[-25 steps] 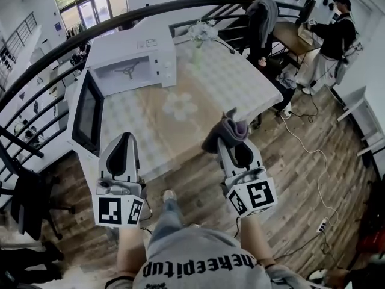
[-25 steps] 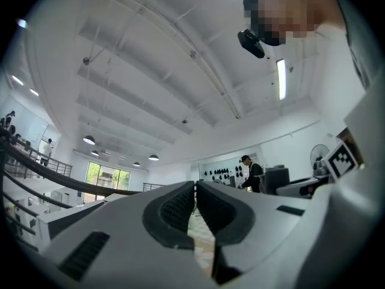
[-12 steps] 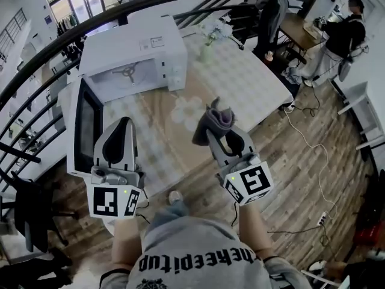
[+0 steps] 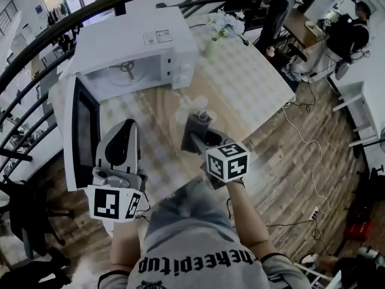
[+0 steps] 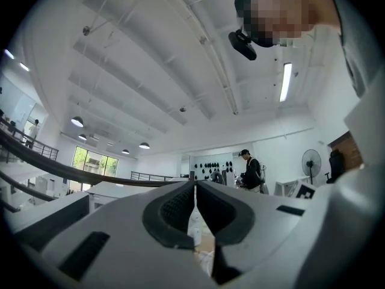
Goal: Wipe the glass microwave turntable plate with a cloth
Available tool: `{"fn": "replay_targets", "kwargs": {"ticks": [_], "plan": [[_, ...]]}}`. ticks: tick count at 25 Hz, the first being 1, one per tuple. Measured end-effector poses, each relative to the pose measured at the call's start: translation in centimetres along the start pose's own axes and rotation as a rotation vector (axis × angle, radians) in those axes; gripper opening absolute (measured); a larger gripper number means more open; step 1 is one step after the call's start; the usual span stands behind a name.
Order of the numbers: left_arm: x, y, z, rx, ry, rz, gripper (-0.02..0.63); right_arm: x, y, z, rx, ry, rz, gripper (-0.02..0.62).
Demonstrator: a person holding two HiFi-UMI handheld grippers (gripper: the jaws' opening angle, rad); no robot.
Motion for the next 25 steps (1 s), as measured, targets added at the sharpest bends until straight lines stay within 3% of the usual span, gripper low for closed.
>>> {"fn": "replay_targets", "kwargs": {"ticks": [3, 6, 9, 13, 17, 21, 25], "plan": [[0.4, 1.2, 1.1, -0.021, -0.008, 0.023, 0.012, 3.3, 0.3, -0.2, -0.071, -0.016, 0.068, 0.106], [0.3, 2.0, 2.2, -0.030, -0.034, 0.040, 0.012, 7.5, 0.7, -1.1, -0.177, 0.064, 0.165, 0.103], [0.1, 2.5, 3.3, -0.032, -0.068, 0.057, 0.012, 11.5, 1.4, -1.9, -0.179, 0.137, 0.254, 0.104], [-0.1, 2.9, 4.7, -0.028, -0.120, 0.081, 0.012, 15.2, 0.7, -1.2, -0.181, 0.139, 0.335, 0.104], [0.4, 3.1, 5.2, -0.033, -0.156, 0.095, 0.012, 17.4, 1.1, -1.5, -0.330, 0.151, 0.425, 0.107], [2.0, 3.2, 4.9, -0.037, -0.144, 0.096, 0.012, 17.5, 0.9, -2.3, -0.321, 0.121, 0.419, 0.109], [4.0, 3.6, 4.0, -0.039, -0.117, 0.100, 0.012, 17.1, 0.5, -5.5, -0.299, 0.179, 0.413, 0.109]]}}
Point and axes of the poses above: the fingertips, and each gripper's own axes: x forward along the fingers, z to its left, y out of its underside, the point moved 3 cm from there along -x, backward along the fingers, and after that the axes turned 12 degrees about z, right-handed, at the moved point
